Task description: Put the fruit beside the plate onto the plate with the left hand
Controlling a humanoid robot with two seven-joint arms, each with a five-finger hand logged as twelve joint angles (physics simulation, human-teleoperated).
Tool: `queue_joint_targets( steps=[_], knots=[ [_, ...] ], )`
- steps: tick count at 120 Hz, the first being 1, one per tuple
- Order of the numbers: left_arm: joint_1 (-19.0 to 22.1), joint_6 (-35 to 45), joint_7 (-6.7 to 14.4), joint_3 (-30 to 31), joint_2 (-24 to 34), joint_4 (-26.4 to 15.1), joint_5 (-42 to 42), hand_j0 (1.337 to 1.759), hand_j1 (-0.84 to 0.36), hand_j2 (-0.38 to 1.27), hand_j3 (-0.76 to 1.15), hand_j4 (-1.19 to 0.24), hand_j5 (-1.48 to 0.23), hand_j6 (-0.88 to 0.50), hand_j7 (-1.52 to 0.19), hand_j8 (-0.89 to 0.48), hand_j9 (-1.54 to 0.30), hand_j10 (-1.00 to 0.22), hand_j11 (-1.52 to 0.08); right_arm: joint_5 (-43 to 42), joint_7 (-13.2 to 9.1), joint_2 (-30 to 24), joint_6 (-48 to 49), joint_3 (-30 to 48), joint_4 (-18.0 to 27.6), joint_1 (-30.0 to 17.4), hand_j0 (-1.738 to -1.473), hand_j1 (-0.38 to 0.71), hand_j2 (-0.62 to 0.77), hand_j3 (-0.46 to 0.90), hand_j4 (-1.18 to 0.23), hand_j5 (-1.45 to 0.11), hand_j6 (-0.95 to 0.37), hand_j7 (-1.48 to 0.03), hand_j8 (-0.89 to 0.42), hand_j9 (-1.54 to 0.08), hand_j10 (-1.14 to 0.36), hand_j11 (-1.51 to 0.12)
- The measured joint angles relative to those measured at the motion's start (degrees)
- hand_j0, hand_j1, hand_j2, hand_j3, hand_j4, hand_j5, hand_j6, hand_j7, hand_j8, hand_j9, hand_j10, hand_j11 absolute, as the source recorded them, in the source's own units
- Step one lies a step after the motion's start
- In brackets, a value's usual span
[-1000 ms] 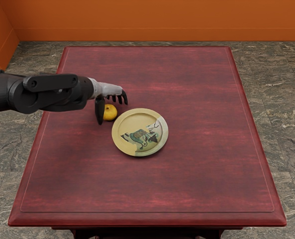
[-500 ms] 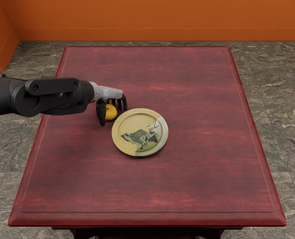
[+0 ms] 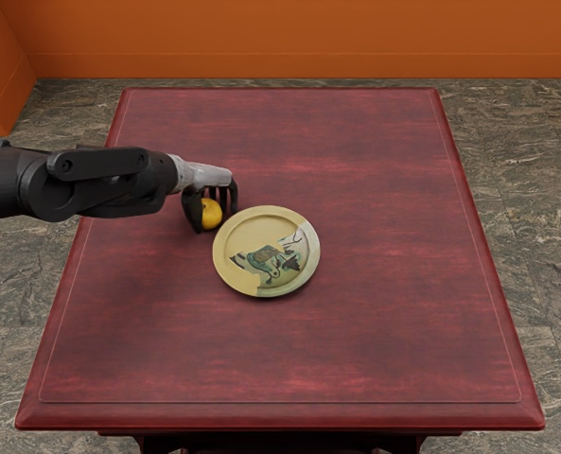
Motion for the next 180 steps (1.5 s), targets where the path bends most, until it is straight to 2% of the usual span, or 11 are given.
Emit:
queue_joint_targets(
  steps=[19,38,67,115,150,155,157,158,160,170,180],
  knots=[
    [0.3,0.0,0.0,0.0,0.0,0.0,-0.1,1.655,-0.29,0.16,0.0,-0.57,-0.73,-0.48,-0.74,-0.43,-0.74,-0.56,-0.74,0.0,0.0,0.0,0.0,0.0,0.0,0.0,-1.658,-0.31,-0.01,0.0,-0.03,-0.04,-0.03,-0.04,-0.03,-0.04,-0.03,-0.04],
    [0.4,0.1,0.1,0.0,0.0,0.1,-0.3,1.651,-0.28,0.1,0.0,-0.62,-0.77,-0.44,-0.8,-0.41,-0.81,-0.53,-0.81,0.0,0.0,0.0,0.0,0.0,0.0,0.0,-1.658,-0.31,-0.01,0.0,-0.03,-0.04,-0.03,-0.04,-0.03,-0.04,-0.03,-0.04],
    [0.4,0.0,0.0,0.3,0.0,0.0,-0.5,1.652,-0.27,0.36,0.0,-0.71,-0.91,-0.57,-0.93,-0.49,-0.94,-0.62,-0.94,0.0,0.0,0.0,0.0,0.0,0.0,0.0,-1.658,-0.31,-0.01,0.0,-0.03,-0.04,-0.03,-0.04,-0.03,-0.04,-0.03,-0.04],
    [-1.0,-0.7,0.0,0.5,2.1,-0.5,-2.9,1.652,-0.33,0.46,0.0,-0.75,-1.07,-0.47,-1.07,-0.39,-1.06,-0.56,-1.05,0.0,0.0,0.0,0.0,0.0,0.0,0.0,-1.658,-0.31,-0.01,0.0,-0.03,-0.04,-0.03,-0.04,-0.03,-0.04,-0.03,-0.04],
    [-6.1,-4.0,0.1,0.5,7.2,-7.6,-11.5,1.652,-0.32,0.45,0.0,-0.74,-1.09,-0.45,-1.08,-0.39,-1.05,-0.57,-1.05,0.0,0.0,0.0,0.0,0.0,0.0,0.0,-1.658,-0.31,-0.01,0.0,-0.03,-0.04,-0.03,-0.04,-0.03,-0.04,-0.03,-0.04],
    [-6.7,-4.5,0.1,0.5,7.3,-8.8,-12.6,1.652,-0.31,0.45,0.0,-0.75,-1.08,-0.47,-1.06,-0.44,-1.05,-0.59,-1.05,0.0,0.0,0.0,0.0,0.0,0.0,0.0,-1.658,-0.31,-0.01,0.0,-0.03,-0.04,-0.03,-0.04,-0.03,-0.04,-0.03,-0.04],
    [-6.9,-4.7,0.1,0.5,7.3,-9.1,-13.0,1.652,-0.31,0.46,0.0,-0.75,-1.08,-0.48,-1.07,-0.41,-1.05,-0.59,-1.05,0.0,0.0,0.0,0.0,0.0,0.0,0.0,-1.658,-0.31,-0.01,0.0,-0.03,-0.04,-0.03,-0.04,-0.03,-0.04,-0.03,-0.04],
    [-7.0,-4.8,0.1,0.5,7.3,-9.3,-13.3,1.652,-0.31,0.46,0.0,-0.76,-1.07,-0.48,-1.06,-0.45,-1.05,-0.6,-1.05,0.0,0.0,0.0,0.0,0.0,0.0,0.0,-1.658,-0.31,-0.01,0.0,-0.03,-0.04,-0.03,-0.04,-0.03,-0.04,-0.03,-0.04],
    [-7.1,-5.1,0.1,0.5,7.3,-9.6,-13.6,1.652,-0.31,0.46,0.0,-0.75,-1.08,-0.48,-1.06,-0.41,-1.05,-0.6,-1.05,0.0,0.0,0.0,0.0,0.0,0.0,0.0,-1.658,-0.31,-0.01,0.0,-0.03,-0.04,-0.03,-0.04,-0.03,-0.04,-0.03,-0.04],
    [-8.8,-6.1,0.1,0.5,7.3,-11.0,-15.4,1.652,-0.32,0.49,0.0,-0.76,-1.06,-0.49,-1.04,-0.45,-1.06,-0.59,-1.05,0.0,0.0,0.0,0.0,0.0,0.0,0.0,-1.658,-0.31,-0.01,0.0,-0.03,-0.04,-0.03,-0.04,-0.03,-0.04,-0.03,-0.04],
    [-10.1,-6.6,0.1,0.5,7.1,-12.2,-16.5,1.653,-0.36,0.54,0.0,-0.75,-1.07,-0.46,-1.05,-0.41,-1.06,-0.57,-1.05,0.0,0.0,0.0,0.0,0.0,0.0,0.0,-1.658,-0.31,-0.01,0.0,-0.03,-0.04,-0.03,-0.04,-0.03,-0.04,-0.03,-0.04]
  ],
)
